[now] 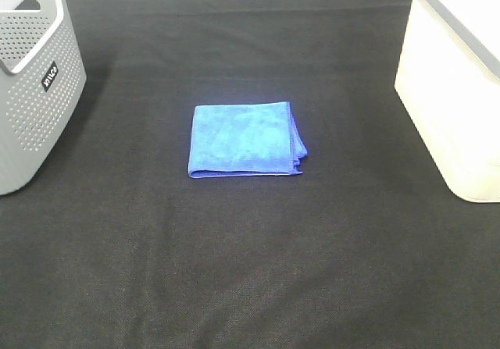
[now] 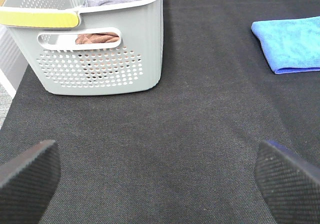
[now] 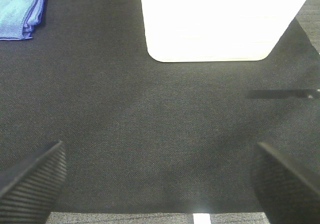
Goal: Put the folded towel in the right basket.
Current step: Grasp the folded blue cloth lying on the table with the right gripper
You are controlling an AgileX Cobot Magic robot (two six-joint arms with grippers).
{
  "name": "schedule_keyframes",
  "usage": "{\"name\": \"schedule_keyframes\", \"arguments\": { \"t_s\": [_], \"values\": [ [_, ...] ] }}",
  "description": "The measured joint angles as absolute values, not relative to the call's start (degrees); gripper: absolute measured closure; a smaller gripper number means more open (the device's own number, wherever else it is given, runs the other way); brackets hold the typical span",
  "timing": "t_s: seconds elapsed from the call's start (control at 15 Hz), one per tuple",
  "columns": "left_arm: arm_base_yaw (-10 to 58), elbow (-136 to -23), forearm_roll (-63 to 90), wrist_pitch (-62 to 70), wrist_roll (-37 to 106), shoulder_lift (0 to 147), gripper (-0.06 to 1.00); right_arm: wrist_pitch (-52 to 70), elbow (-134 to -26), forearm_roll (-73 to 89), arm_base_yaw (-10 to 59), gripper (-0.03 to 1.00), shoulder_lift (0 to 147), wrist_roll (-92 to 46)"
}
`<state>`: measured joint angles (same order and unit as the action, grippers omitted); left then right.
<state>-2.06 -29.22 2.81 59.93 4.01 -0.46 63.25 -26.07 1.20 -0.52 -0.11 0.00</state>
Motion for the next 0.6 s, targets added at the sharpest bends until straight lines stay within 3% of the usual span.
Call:
{"name": "schedule_keyframes", "arguments": {
  "t_s": [0.6],
  "values": [
    [-2.06, -29.22, 2.81, 59.93, 4.01, -0.46, -0.05, 63.25, -26.07, 1.20, -0.52, 0.01, -0.11, 0.00]
  ]
}}
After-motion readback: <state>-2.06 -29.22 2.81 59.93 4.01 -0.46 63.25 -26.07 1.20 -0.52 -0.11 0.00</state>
